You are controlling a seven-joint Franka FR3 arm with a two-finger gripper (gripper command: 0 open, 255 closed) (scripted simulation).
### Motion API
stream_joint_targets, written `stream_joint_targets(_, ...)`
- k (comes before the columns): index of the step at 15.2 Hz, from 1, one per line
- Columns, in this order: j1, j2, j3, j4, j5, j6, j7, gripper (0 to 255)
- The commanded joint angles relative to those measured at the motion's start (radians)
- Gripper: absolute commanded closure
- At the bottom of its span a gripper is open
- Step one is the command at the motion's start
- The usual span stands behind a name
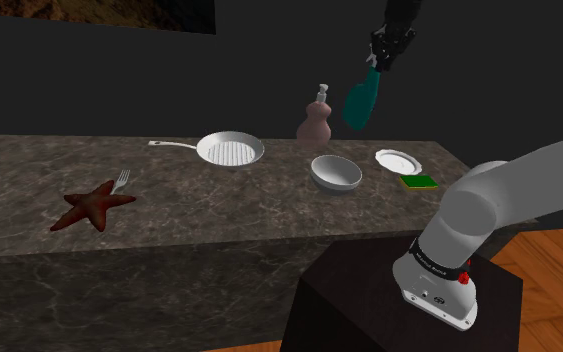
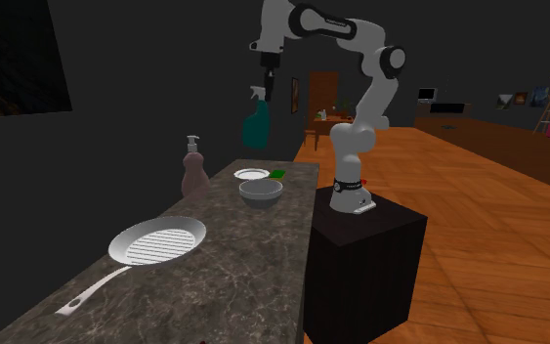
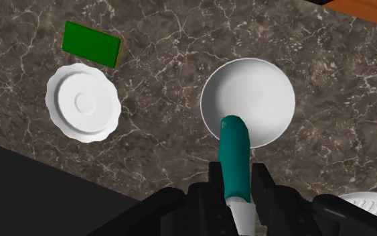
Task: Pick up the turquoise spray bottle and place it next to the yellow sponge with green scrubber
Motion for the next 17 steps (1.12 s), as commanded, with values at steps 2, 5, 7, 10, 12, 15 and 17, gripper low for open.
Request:
stream_joint_targets(2,-0.019,-0.008,-0.056,0.035,-0.029,-0.033,-0.075,255)
stream_joint_targets(5,-0.035,-0.006,-0.11,0.077,-0.056,-0.063,-0.146,255)
stream_joint_targets(7,-0.045,0.0,-0.147,0.11,-0.073,-0.083,-0.195,255)
stream_joint_targets(10,-0.058,0.018,-0.203,0.169,-0.096,-0.11,-0.27,255)
stream_joint_targets(12,-0.065,0.036,-0.242,0.213,-0.11,-0.127,-0.321,255)
stream_joint_targets(15,-0.073,0.051,-0.282,0.243,-0.123,-0.132,-0.372,255)
stream_joint_targets(17,-0.075,0.036,-0.283,0.203,-0.127,-0.107,-0.366,255)
